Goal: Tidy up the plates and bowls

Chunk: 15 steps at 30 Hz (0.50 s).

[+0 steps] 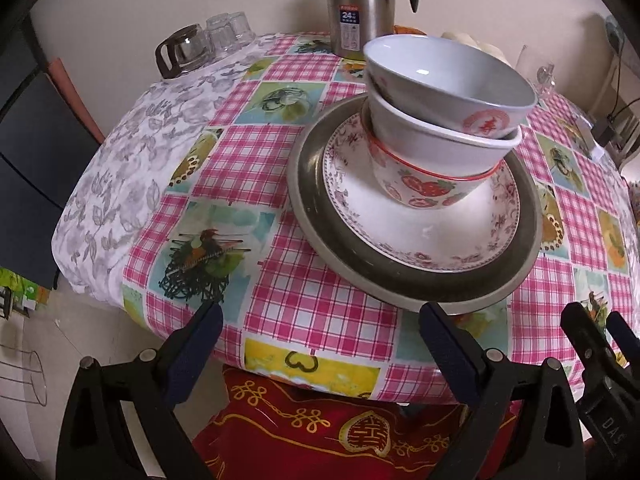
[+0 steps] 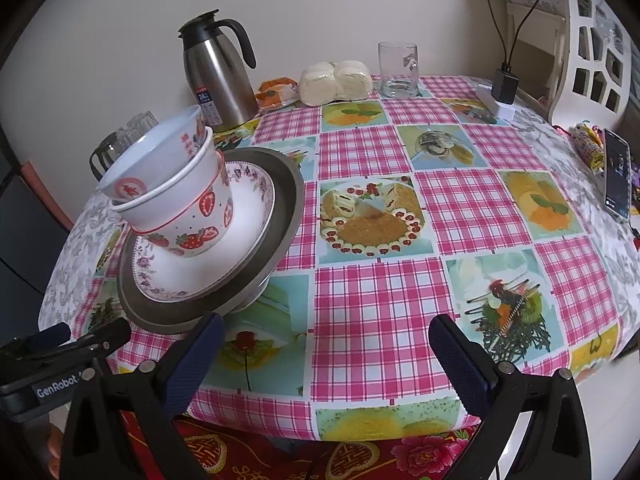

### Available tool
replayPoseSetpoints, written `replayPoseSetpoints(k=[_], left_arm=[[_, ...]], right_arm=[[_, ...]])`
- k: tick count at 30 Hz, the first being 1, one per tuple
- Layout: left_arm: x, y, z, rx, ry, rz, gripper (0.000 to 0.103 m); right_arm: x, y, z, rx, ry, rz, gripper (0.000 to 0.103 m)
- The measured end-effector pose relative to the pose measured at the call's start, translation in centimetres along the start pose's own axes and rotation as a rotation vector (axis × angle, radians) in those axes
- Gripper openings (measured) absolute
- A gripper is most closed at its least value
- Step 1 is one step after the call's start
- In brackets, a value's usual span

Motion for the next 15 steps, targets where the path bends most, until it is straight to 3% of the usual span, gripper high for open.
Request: replayPoseSetpoints(k=[15], left_arm=[[0.47,0.3,-0.01,0.009,-0.028,0.024,0.098]], right_arm=[[0.54,0.12,0.0,-0.003,-0.019,0.011,0.103]])
Point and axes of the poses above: each gripper's, at about its wrist camera, not at the fingertips, and x roughly the way its jaws point, y to its right, z to its underside, the point moved 3 cm from there along x, roughly the way its jaws point, and after that the axes turned 4 degrees about x, right-handed, at the moved point
